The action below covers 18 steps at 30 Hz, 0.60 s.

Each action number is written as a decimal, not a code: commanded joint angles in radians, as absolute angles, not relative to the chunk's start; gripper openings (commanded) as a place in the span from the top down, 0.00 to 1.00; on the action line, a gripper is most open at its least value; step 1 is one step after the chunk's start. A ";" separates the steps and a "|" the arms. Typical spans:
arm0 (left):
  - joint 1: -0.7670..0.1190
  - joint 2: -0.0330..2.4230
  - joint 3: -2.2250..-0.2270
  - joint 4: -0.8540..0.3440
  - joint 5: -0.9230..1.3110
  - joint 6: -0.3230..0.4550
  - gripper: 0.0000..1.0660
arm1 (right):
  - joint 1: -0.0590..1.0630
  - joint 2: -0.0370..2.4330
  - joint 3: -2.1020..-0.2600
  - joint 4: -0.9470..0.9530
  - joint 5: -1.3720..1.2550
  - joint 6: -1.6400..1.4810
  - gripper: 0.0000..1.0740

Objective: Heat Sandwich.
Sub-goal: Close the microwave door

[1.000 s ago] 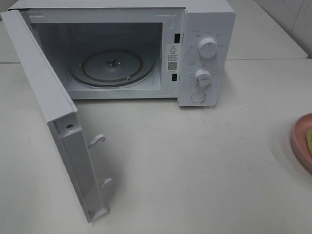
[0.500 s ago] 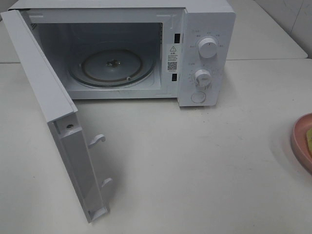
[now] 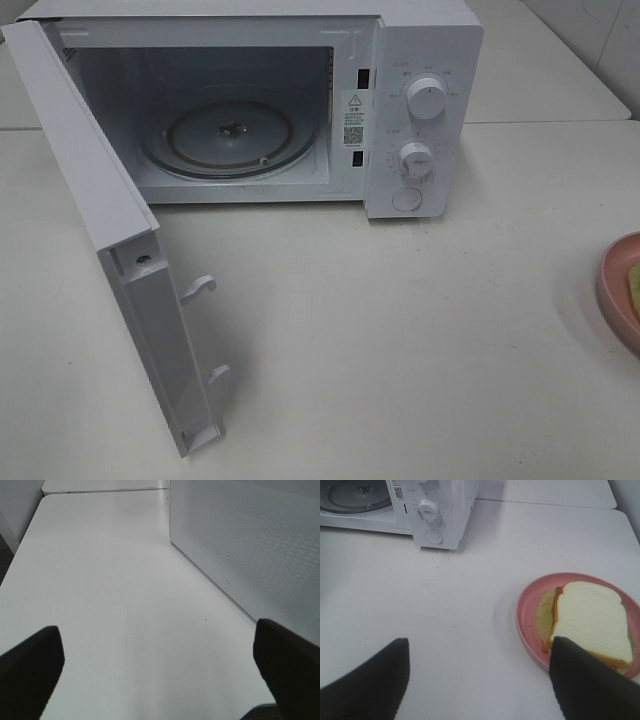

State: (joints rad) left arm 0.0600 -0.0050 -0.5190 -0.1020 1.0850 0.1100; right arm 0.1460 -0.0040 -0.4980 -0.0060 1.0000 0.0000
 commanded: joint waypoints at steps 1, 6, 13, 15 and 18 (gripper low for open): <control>0.065 -0.011 -0.518 -0.107 1.073 0.112 0.08 | 0.138 -0.032 -0.497 -0.008 0.996 -0.006 0.31; 0.065 -0.011 -0.518 -0.107 1.073 0.112 0.08 | 0.138 -0.032 -0.497 -0.008 0.996 -0.006 0.31; 0.065 -0.011 -0.518 -0.107 1.073 0.112 0.08 | 0.138 -0.032 -0.497 -0.008 0.996 -0.005 0.31; 0.065 -0.011 -0.518 -0.107 1.073 0.112 0.08 | 0.138 -0.032 -0.497 -0.008 0.996 -0.006 0.31; 0.065 -0.011 -0.518 -0.107 1.073 0.112 0.08 | 0.138 -0.032 -0.497 -0.008 0.996 -0.006 0.31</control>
State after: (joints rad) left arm 0.0600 -0.0050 -0.5190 -0.1020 1.0850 0.1100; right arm 0.1460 -0.0040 -0.4980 -0.0060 1.0000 0.0000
